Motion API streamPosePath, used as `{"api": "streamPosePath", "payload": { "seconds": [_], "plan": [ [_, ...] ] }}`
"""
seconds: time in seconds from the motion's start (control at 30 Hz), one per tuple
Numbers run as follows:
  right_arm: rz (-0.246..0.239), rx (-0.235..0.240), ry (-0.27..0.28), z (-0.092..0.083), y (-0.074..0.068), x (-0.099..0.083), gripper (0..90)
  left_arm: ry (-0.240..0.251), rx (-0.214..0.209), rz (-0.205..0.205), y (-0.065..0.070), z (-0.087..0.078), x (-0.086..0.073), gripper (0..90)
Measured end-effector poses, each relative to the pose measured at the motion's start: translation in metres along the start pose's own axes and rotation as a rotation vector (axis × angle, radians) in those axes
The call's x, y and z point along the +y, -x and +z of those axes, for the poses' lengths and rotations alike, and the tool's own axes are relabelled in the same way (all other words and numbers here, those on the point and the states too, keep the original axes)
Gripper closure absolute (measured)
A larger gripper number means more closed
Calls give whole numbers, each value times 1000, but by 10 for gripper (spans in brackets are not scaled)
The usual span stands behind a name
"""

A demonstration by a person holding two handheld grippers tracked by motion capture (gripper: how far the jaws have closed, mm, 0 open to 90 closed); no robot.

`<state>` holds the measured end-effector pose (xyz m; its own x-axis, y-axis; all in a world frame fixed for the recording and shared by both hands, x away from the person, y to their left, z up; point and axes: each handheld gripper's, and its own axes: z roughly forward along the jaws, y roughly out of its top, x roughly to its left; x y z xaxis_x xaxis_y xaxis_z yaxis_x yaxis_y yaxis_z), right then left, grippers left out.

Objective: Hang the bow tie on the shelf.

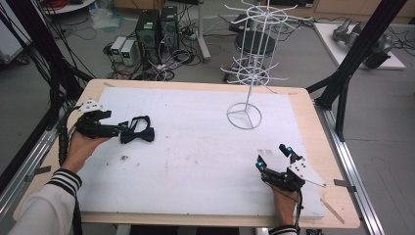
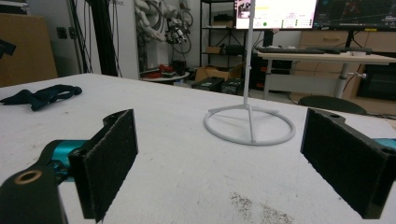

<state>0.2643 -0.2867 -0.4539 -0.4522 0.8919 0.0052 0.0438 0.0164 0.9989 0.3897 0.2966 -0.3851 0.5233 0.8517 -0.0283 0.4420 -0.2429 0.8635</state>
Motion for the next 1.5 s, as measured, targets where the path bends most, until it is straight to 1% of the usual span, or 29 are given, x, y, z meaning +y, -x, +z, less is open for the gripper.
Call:
{"api": "streamPosePath", "payload": {
  "seconds": [0.13, 0.17, 0.2, 0.23, 0.27, 0.3, 0.33, 0.37, 0.4, 0.47, 0.5, 0.53, 0.57, 0.6, 0.63, 0.67, 0.7, 0.73, 0.93, 0.97, 1.0, 1.07, 1.1, 1.13, 1.23, 1.27, 1.4, 1.43, 1.5],
  "plan": [
    [-3, -2, 1, 0, 0, 0, 101, -56, 18, -2, 0, 10, 4, 146],
    [4, -1, -4, 0, 0, 0, 101, -84, 24, 6, 0, 14, 5, 152],
    [-3, -3, 0, 0, 0, 0, 101, -113, 33, 4, 1, 19, 7, 155],
    [4, -1, -4, 0, 0, 0, 101, -113, 33, 4, 1, 19, 7, 155],
    [4, -1, -4, 0, 0, 0, 101, -126, 35, 1, 1, 22, 8, 155],
    [-3, -3, 0, 0, 0, 0, 101, -150, 44, 0, 1, 29, 10, 155],
    [-3, -3, 2, 0, 0, 0, 102, -150, 44, 0, 1, 29, 10, 155],
    [1, -4, 0, 0, 0, 0, 101, -171, 49, -4, 2, 34, 11, 161],
    [1, -4, 0, 0, 0, 0, 101, -171, 49, -4, 2, 34, 11, 173],
    [0, -3, 0, 0, 0, 0, 101, -195, 48, -8, 2, 40, 12, 179],
    [1, -3, 0, 0, 0, 0, 101, -221, 59, -7, 3, 45, 12, 182],
    [1, -3, 0, 0, 0, 0, 101, -221, 59, -7, 3, 45, 12, 183],
    [4, -2, -1, 0, 0, 0, 101, -235, 68, -9, 3, 49, 12, 191],
    [4, -2, -1, 0, 0, 0, 101, -235, 68, -9, 3, 49, 12, 196],
    [3, -3, 0, 0, 0, 0, 101, -249, 76, -10, 3, 51, 12, 196],
    [1, -3, 1, 0, 0, 0, 101, -251, 79, -12, 3, 52, 12, 197],
    [1, -2, 0, 0, 1, 0, 101, -266, 83, -11, 3, 54, 12, 210],
    [1, -2, 0, 0, 1, 0, 101, -293, 86, -16, 2, 58, 13, 210],
    [2, -2, 0, 0, 0, 0, 101, -328, 97, -19, 3, 65, 15, 256],
    [-1, -3, 2, 0, 1, 0, 101, -343, 102, -21, 3, 67, 14, 264],
    [-1, -3, 2, 0, 1, 0, 101, -343, 102, -21, 3, 67, 14, 267],
    [-1, -3, 2, 0, 1, 0, 101, -369, 117, -37, 3, 70, 13, 285],
    [0, -4, 2, 0, 1, 0, 101, -389, 133, -49, 2, 74, 13, 297],
    [-1, -5, 2, 0, 1, 0, 101, -389, 133, -49, 2, 74, 13, 298],
    [-1, -4, 2, 0, 1, 0, 101, -400, 133, -70, 1, 76, 13, 299],
    [0, -4, 1, 0, 0, 0, 101, -405, 140, -69, 1, 77, 13, 308],
    [-1, -5, 2, 0, 1, 0, 101, -426, 142, -71, 2, 81, 12, 325],
    [1, -4, 1, 0, 0, 0, 101, -427, 143, -71, 2, 81, 11, 352],
    [6, -3, -2, 0, 0, 0, 101, -441, 150, -70, 3, 83, 12, 366]
  ]
}}
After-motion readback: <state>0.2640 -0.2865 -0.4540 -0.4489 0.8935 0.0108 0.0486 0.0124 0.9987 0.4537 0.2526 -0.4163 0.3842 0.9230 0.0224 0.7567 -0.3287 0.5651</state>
